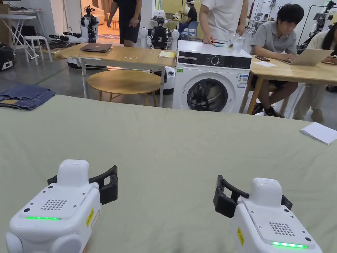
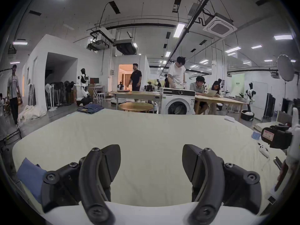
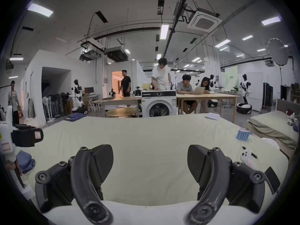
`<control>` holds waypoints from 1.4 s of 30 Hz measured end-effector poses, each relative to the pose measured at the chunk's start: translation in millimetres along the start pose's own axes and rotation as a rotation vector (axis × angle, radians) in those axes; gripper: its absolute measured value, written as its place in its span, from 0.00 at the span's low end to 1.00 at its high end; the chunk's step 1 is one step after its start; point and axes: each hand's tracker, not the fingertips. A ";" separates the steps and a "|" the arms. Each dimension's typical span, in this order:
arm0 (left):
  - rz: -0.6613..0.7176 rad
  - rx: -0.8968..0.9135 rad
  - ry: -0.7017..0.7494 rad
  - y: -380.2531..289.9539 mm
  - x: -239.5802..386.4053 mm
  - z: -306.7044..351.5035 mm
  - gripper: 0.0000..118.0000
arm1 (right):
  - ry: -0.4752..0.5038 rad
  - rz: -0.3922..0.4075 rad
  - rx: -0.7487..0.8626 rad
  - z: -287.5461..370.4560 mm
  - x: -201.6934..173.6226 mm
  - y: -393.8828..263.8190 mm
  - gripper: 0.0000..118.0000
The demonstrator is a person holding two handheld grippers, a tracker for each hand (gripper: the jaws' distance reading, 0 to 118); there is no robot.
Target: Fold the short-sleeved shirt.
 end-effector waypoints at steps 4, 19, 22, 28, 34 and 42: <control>0.027 0.006 0.015 -1.6 -1.9 -0.7 0.67 | -0.005 -0.050 0.018 2.5 6.3 -0.5 0.81; -0.004 0.113 0.034 -3.9 12.3 3.2 0.69 | -0.076 -0.048 0.001 -5.8 -0.3 9.0 0.82; 0.020 0.083 0.051 -2.1 8.5 -0.6 0.69 | -0.098 -0.055 -0.038 -8.3 -3.1 8.1 0.81; -0.005 0.060 0.060 -1.8 5.6 -1.6 0.69 | -0.034 -0.097 -0.066 -5.1 -2.4 5.3 0.81; -0.063 0.061 0.041 -0.4 6.7 1.4 0.69 | -0.040 -0.114 -0.124 -11.5 -6.2 9.4 0.81; -0.056 0.055 0.014 2.5 8.3 4.2 0.69 | -0.070 -0.112 -0.116 -9.6 -9.5 6.1 0.81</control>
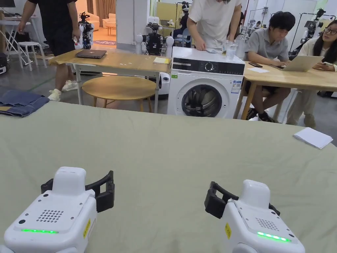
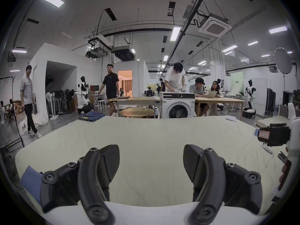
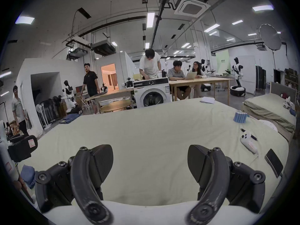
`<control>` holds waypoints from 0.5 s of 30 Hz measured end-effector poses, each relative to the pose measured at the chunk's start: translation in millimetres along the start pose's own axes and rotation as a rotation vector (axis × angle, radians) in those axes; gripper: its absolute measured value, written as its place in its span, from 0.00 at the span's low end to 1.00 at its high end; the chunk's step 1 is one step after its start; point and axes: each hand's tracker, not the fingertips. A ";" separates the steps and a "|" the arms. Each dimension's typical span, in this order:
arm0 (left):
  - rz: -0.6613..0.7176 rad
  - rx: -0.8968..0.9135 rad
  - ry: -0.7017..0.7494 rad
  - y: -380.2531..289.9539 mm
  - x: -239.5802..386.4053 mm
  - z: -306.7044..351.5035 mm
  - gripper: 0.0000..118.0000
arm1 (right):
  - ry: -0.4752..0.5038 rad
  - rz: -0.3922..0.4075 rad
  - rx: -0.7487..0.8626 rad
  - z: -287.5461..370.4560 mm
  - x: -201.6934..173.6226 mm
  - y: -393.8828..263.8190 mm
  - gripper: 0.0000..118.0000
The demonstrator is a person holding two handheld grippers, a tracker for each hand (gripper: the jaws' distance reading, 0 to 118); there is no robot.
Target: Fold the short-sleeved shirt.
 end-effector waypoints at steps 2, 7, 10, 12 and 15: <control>-0.008 -0.002 -0.006 -0.1 0.9 1.6 0.69 | -0.003 0.004 0.015 1.4 0.6 -1.0 0.81; -0.053 0.002 0.005 -3.0 4.8 3.0 0.69 | -0.040 0.034 0.051 5.7 -2.5 -1.5 0.82; -0.066 0.000 0.003 -3.8 5.7 4.4 0.69 | -0.042 0.044 0.061 5.9 -1.7 -2.6 0.82; -0.069 -0.004 0.001 -5.0 5.6 4.0 0.69 | -0.056 0.052 0.041 4.2 -2.9 -1.5 0.81; -0.068 -0.009 -0.004 -7.1 5.7 4.8 0.69 | -0.007 0.057 0.012 0.7 0.2 -1.1 0.81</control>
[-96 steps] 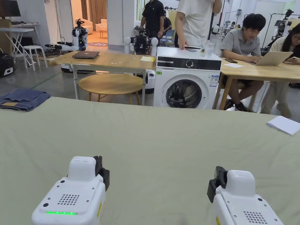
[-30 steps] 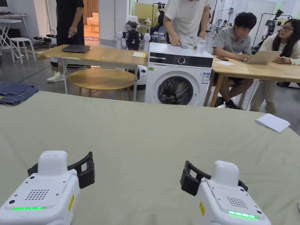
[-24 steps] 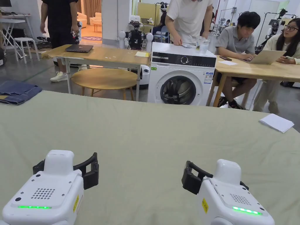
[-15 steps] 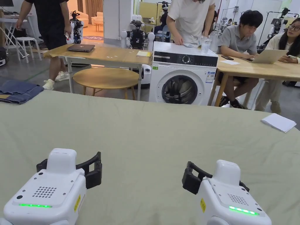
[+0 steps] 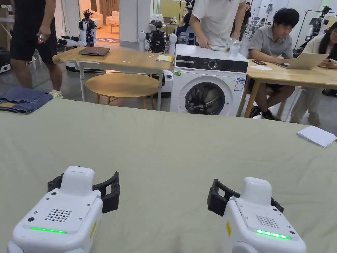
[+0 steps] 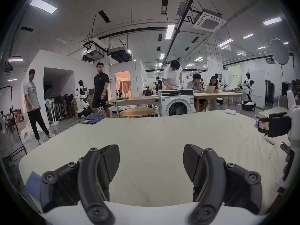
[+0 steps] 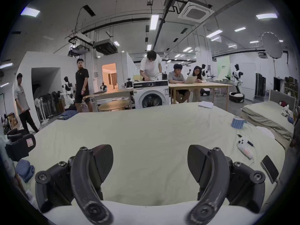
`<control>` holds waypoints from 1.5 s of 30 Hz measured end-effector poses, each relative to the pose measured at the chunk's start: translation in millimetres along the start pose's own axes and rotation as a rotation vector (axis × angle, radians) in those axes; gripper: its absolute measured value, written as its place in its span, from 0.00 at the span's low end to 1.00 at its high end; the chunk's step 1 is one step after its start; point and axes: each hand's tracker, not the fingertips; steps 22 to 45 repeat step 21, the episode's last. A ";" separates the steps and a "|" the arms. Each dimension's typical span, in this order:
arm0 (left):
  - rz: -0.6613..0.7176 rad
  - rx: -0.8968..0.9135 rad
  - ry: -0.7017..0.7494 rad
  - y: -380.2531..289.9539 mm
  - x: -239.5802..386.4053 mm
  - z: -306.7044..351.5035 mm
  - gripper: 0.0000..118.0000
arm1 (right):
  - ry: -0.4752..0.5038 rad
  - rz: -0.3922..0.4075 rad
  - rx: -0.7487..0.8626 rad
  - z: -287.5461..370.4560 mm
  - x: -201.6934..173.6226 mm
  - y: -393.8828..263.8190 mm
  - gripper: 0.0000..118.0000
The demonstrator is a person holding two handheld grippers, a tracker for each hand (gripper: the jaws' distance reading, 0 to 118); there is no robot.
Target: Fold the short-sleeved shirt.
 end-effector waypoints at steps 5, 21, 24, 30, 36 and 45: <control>0.005 -0.010 -0.011 -2.6 -0.4 1.1 0.69 | 0.012 -0.040 -0.050 -4.8 4.5 1.6 0.81; 0.020 0.007 0.011 -2.6 -2.3 -1.0 0.69 | 0.050 0.008 -0.002 -9.0 7.1 -4.3 0.82; 0.020 0.007 0.011 -2.6 -2.3 -1.0 0.69 | 0.050 0.008 -0.002 -9.0 7.1 -4.3 0.82; 0.020 0.007 0.011 -2.6 -2.3 -1.0 0.69 | 0.050 0.008 -0.002 -9.0 7.1 -4.3 0.82; 0.020 0.007 0.011 -2.6 -2.3 -1.0 0.69 | 0.050 0.008 -0.002 -9.0 7.1 -4.3 0.82; 0.020 0.007 0.011 -2.6 -2.3 -1.0 0.69 | 0.050 0.008 -0.002 -9.0 7.1 -4.3 0.82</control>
